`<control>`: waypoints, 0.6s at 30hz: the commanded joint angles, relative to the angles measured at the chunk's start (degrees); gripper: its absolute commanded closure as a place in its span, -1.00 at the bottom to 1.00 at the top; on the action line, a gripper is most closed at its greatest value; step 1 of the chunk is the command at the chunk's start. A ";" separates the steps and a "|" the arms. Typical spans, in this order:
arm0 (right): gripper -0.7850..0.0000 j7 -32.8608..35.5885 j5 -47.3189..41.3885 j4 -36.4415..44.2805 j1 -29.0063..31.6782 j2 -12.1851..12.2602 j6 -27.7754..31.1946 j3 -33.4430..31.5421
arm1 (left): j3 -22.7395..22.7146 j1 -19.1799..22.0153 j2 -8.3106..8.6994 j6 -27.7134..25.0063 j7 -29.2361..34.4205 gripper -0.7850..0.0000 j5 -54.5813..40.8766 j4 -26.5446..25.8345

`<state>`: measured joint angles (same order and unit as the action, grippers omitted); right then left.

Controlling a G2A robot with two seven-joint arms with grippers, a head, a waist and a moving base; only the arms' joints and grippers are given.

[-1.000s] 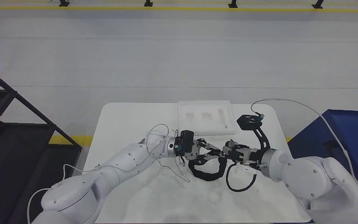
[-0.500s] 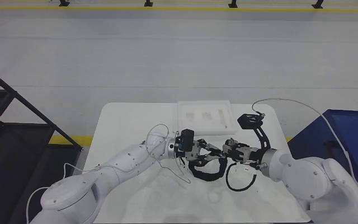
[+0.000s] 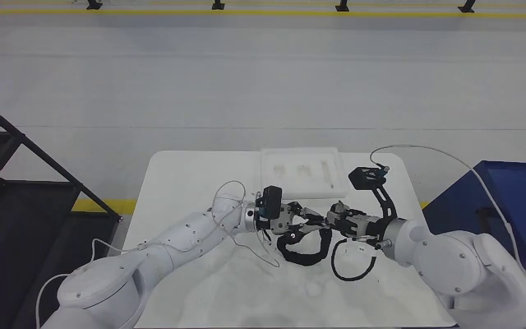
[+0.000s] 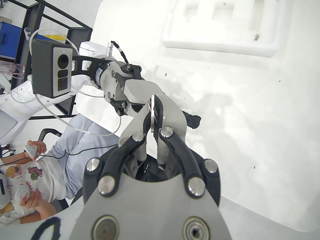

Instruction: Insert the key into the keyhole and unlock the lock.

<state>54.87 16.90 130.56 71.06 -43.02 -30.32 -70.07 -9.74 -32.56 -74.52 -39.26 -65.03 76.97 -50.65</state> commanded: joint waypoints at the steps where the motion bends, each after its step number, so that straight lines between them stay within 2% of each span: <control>1: 1.00 0.13 0.06 -0.03 0.01 -0.05 0.13 -0.03 | 0.00 0.00 0.10 -0.01 0.01 1.00 -0.21 -0.03; 11: 1.00 0.75 -0.75 -1.69 0.13 -0.24 0.50 -1.43 | -0.01 0.06 0.69 -1.08 1.09 1.00 1.37 2.61; 18: 1.00 0.82 -1.19 -6.59 -0.07 -0.63 2.98 0.09 | -0.35 -0.43 2.05 -2.39 2.40 1.00 1.08 3.80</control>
<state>55.85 15.79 124.85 71.20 -43.55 -27.75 -70.47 -10.04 -32.92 -72.72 -41.40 -62.89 78.19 -46.69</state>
